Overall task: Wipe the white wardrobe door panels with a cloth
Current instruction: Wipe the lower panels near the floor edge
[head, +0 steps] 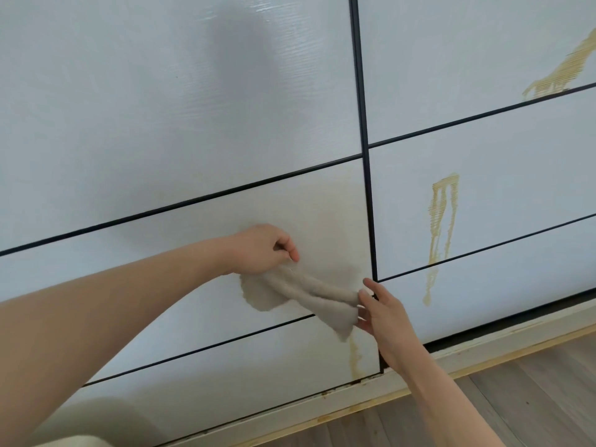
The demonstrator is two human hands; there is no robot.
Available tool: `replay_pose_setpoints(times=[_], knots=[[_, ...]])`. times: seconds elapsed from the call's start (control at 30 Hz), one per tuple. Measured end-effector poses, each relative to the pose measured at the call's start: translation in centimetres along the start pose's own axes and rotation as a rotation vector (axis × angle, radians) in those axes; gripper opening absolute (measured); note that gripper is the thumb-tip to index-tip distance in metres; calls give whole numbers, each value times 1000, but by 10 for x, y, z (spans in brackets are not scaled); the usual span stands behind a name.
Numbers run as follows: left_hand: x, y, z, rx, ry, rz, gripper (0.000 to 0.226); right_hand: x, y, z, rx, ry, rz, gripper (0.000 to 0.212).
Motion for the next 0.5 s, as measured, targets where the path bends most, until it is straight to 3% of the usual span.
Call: replay_pose_setpoints(times=[0.07,0.17,0.27,0.33,0.4,0.43,0.5], knots=[[1,-4,6,70,-27,18,14,1,-10,-4,73,38,-61,41],[3,-11,13,178,-74,10,26,1,-26,-8,47,91,-178,34],[3,-12,13,233,-76,-2,52,1,-32,0,65,-49,-148,28],[2,-8,12,257,-63,4,56,-5,-38,12,-297,-218,-194,18],[1,-2,11,306,-10,-6,55,-6,-37,19,-830,-256,-325,27],[0,2,11,336,46,-20,54,-7,-37,22,-935,-226,-379,36],[-1,10,8,421,221,-73,53,-11,-40,28,-826,-168,-411,40]])
Point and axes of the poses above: each hand's wrist, its own x-axis towards the middle knuckle, its own z-axis out of the palm, y = z × x, the point moved 8 cm from there along x, towards the middle knuckle, and after that the axes turned 6 degrees about -z, right-handed, at the moved point
